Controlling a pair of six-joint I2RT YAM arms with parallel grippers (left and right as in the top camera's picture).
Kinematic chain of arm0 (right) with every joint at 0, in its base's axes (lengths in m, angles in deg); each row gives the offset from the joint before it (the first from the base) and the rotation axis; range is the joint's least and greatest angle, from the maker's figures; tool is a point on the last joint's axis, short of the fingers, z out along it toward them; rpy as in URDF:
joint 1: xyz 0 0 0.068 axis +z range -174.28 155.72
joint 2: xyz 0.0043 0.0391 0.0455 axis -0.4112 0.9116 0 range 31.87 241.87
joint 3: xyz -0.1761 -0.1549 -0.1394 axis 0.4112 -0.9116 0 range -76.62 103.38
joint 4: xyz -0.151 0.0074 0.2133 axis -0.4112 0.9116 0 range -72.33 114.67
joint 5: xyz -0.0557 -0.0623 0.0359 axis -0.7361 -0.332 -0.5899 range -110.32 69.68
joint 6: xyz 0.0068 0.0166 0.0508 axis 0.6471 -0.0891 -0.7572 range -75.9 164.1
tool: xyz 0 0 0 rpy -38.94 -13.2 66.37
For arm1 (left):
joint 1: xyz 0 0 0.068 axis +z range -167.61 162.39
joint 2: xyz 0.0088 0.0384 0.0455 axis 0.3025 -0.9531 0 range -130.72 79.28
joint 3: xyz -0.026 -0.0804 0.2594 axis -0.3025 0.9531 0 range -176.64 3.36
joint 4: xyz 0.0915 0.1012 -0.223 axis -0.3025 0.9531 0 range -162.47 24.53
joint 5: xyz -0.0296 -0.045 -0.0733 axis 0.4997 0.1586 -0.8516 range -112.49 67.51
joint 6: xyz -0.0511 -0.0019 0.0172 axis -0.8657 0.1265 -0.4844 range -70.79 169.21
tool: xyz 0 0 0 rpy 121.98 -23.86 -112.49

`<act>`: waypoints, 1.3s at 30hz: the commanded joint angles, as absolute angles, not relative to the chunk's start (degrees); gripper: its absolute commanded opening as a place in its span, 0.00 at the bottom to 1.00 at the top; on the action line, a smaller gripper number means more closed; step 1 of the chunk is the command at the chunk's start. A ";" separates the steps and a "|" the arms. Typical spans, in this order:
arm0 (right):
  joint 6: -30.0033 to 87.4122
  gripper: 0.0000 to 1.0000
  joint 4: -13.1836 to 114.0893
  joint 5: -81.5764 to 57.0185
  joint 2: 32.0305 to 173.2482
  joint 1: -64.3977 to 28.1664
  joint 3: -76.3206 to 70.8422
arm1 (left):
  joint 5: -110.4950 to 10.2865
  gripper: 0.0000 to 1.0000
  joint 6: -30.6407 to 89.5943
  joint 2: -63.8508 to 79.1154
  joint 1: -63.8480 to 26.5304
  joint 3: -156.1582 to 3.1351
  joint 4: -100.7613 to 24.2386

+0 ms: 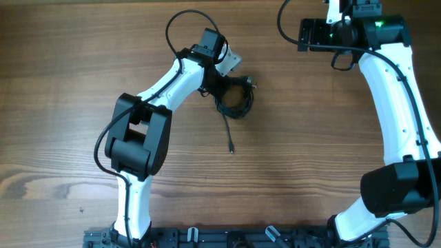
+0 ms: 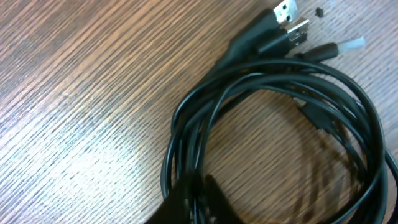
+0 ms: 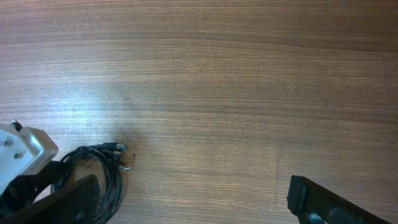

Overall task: Untangle cables
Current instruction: 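Close the left gripper on a strand of the cable bundle, then bring the right gripper to the bundle beside the left gripper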

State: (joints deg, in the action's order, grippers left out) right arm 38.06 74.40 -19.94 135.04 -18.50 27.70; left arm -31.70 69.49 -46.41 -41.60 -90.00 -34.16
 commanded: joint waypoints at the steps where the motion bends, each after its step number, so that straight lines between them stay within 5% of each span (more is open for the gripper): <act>1: 37.49 0.99 74.55 -18.96 135.89 -18.67 27.50 | -31.81 0.06 68.17 -47.20 -41.66 -89.41 -34.58; 39: 32.16 1.00 80.71 -18.39 135.92 -18.67 23.74 | -27.90 0.04 63.69 -33.03 -41.77 -89.43 -31.54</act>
